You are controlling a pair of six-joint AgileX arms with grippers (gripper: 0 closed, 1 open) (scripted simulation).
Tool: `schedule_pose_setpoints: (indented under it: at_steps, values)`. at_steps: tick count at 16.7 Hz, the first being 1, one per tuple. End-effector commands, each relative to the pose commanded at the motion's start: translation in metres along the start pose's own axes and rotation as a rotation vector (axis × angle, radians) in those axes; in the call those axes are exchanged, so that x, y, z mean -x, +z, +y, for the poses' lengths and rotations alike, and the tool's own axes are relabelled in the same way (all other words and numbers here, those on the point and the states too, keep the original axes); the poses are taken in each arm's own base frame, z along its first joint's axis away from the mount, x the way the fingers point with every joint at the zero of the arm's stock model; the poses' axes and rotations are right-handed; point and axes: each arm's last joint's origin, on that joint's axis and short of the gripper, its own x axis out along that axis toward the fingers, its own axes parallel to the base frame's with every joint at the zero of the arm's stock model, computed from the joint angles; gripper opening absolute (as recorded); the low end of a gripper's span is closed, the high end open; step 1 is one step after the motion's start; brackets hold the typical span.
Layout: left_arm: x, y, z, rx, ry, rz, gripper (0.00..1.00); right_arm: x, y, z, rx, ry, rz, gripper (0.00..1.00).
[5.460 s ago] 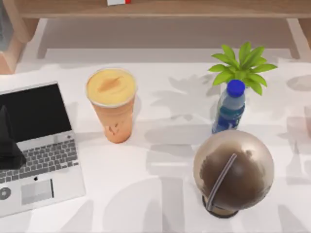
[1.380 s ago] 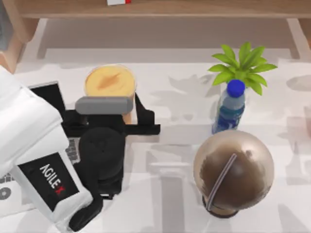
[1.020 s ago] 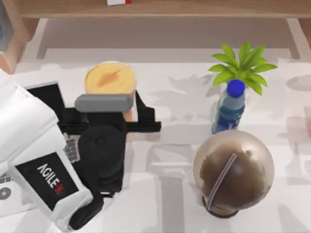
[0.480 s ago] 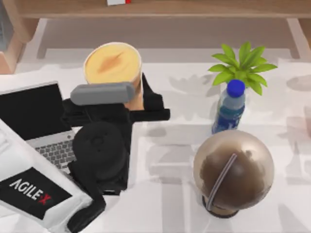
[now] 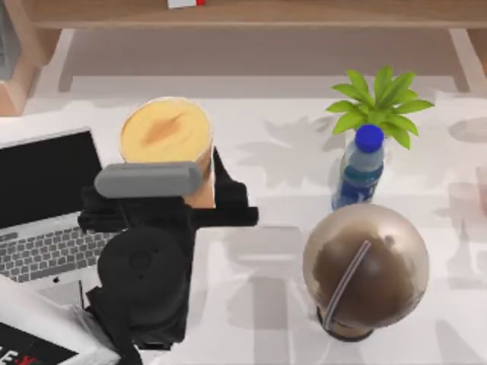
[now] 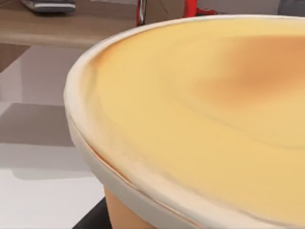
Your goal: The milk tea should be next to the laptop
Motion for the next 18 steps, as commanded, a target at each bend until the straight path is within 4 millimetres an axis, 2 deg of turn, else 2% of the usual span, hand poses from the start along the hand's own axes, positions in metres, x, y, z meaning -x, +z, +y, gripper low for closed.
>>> schedule_pose_setpoints:
  at_steps: [9, 18]
  values:
    - [0.037, -0.01, 0.018, -0.074, 0.011, 0.069, 0.0, 0.0, 0.0, 0.0, 0.0, 0.0, 0.0, 1.0]
    - [0.04, -0.011, 0.02, -0.083, 0.016, 0.076, 0.0, 0.0, 0.0, 0.0, 0.0, 0.0, 0.0, 1.0]
